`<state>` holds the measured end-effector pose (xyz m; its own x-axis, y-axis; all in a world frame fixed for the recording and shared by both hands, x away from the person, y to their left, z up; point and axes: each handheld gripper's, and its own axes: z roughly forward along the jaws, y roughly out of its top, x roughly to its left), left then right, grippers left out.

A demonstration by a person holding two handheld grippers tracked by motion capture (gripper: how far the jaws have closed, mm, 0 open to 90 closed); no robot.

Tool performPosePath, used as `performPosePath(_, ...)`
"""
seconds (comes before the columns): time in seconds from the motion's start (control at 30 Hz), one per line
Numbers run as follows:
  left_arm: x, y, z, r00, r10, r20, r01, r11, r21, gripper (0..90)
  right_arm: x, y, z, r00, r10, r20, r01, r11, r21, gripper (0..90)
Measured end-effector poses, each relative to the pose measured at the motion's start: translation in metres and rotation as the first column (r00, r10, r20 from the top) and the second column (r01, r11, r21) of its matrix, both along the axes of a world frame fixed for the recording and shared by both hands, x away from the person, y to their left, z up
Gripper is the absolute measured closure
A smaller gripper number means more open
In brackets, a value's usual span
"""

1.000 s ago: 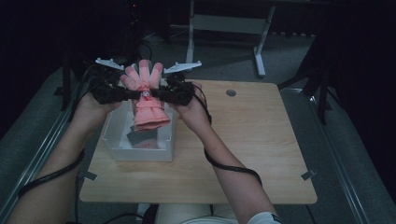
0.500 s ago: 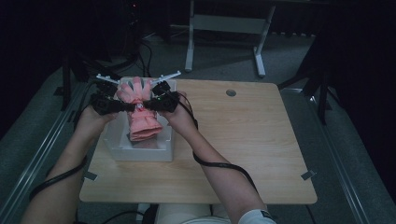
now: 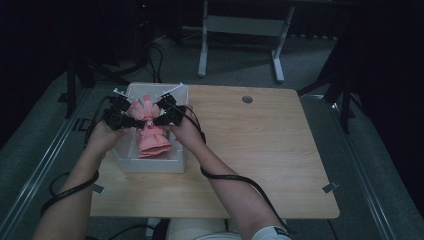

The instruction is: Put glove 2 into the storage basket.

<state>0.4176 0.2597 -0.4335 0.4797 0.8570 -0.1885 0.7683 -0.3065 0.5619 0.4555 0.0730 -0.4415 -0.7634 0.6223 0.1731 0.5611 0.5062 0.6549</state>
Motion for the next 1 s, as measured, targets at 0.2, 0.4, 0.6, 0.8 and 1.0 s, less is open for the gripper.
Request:
performPosePath(0.2, 0.002, 0.0, -0.005, 0.9997, 0.004, -0.023, -0.004, 0.9997, 0.024, 79.5, 0.003, 0.007, -0.006, 0.9995, -0.004, -0.031, 0.002, 0.999, -0.044, 75.3)
performPosePath(0.4, 0.004, -0.001, -0.006, 0.9987, 0.034, -0.038, -0.032, 0.998, 0.054, 71.2, 0.005, 0.012, -0.007, 0.9983, -0.01, -0.057, 0.005, 0.996, -0.087, 68.8)
performPosePath(0.6, 0.0, -0.002, -0.004, 0.9952, 0.097, 0.009, -0.098, 0.9902, 0.1, 54.6, 0.007, 0.01, -0.006, 0.9981, -0.023, -0.058, 0.018, 0.997, -0.076, 61.8)
performPosePath(0.8, -0.003, -0.005, 0.0, 0.9929, 0.113, 0.04, -0.117, 0.9818, 0.149, 45.6, 0.007, 0.01, -0.006, 0.9978, -0.034, -0.057, 0.03, 0.997, -0.077, 58.4)
performPosePath(1.0, -0.001, 0.0, 0.007, 0.9817, 0.163, 0.099, -0.177, 0.9721, 0.154, 43.0, 0.007, 0.009, -0.005, 0.9981, -0.042, -0.044, 0.039, 0.997, -0.067, 58.6)
